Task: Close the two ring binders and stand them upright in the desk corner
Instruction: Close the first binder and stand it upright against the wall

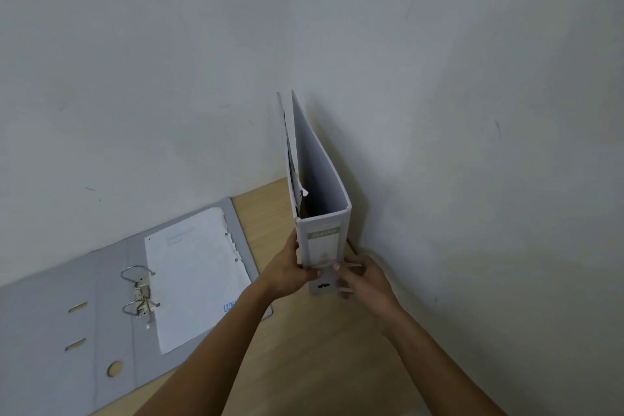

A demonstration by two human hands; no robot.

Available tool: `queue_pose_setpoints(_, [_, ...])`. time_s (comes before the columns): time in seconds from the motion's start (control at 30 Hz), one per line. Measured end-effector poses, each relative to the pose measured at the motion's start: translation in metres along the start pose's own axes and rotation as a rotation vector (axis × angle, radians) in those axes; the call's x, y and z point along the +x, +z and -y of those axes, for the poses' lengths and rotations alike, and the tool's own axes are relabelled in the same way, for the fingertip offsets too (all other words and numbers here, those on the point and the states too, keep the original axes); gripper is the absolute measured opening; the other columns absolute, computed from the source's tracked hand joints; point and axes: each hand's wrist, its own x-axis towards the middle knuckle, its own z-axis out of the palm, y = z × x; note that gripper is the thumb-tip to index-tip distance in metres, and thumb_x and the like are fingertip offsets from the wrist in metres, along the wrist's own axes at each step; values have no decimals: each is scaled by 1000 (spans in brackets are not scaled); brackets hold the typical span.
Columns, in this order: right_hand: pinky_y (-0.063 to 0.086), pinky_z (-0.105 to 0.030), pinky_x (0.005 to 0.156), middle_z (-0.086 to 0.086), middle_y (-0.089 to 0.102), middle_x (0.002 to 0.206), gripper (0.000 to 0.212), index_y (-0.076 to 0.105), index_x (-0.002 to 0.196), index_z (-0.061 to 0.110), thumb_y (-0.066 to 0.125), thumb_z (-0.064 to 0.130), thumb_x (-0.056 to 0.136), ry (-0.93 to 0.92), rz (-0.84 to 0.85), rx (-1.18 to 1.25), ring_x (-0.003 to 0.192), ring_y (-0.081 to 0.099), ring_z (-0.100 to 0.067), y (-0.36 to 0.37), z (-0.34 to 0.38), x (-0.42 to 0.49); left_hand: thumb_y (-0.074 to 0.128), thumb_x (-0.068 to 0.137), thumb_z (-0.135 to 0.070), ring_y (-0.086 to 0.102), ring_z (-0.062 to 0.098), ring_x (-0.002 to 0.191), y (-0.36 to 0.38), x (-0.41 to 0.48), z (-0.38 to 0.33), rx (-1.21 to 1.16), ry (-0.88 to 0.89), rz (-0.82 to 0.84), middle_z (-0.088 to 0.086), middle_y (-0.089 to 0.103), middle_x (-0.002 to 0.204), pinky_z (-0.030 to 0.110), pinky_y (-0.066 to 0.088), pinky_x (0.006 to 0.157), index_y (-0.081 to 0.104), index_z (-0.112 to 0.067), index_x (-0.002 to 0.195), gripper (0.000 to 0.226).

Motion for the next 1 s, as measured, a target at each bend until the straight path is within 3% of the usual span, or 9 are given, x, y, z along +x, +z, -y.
queue_pose_setpoints(0.13, [59, -32, 76, -12, 72, 115, 40, 58, 124, 10, 70, 28, 91, 120, 1, 276, 102, 72, -27, 4, 7, 21, 79, 79, -21, 48, 31, 136, -1, 23, -17, -8, -7, -31, 10, 51, 146, 51, 48, 107, 19, -21, 157, 98])
queue_pose_setpoints(0.27, [57, -33, 78, -11, 72, 114, 33, 64, 119, 11, 67, 32, 93, 173, 14, 376, 104, 71, -26, 6, 18, 40, 80, 80, -18, 49, 31, 134, -7, 47, -25, -24, -13, -60, 9, 50, 147, 54, 52, 100, 20, -22, 156, 97])
queue_pose_setpoints(0.53, [55, -39, 86, -13, 67, 117, 34, 65, 124, 6, 61, 22, 95, 330, -61, 785, 110, 64, -25, 11, 27, 62, 80, 80, -21, 52, 30, 130, -2, 73, -34, -59, -25, -97, 5, 48, 147, 53, 54, 97, 16, -24, 156, 100])
queue_pose_setpoints(0.7, [54, -35, 78, -10, 69, 121, 38, 64, 128, 5, 59, 17, 93, 314, -137, 824, 105, 65, -23, 12, 18, 67, 78, 81, -22, 53, 23, 121, 8, 76, -38, -92, -19, -105, 3, 48, 147, 48, 55, 97, 11, -26, 158, 103])
queue_pose_setpoints(0.87, [55, -35, 75, -12, 67, 129, 41, 63, 130, 5, 58, 16, 91, 309, -167, 815, 115, 64, -25, 11, 18, 68, 76, 68, -41, 54, 29, 129, 16, 76, -40, -135, -25, -128, 7, 51, 147, 50, 52, 102, 3, -29, 159, 118])
queue_pose_setpoints(1.0, [54, -36, 75, -13, 68, 127, 40, 63, 130, 5, 58, 15, 92, 301, -132, 766, 118, 63, -28, 6, 23, 61, 79, 78, -28, 54, 28, 129, 14, 76, -40, -120, -33, -128, 5, 46, 152, 48, 51, 103, 4, -25, 160, 111])
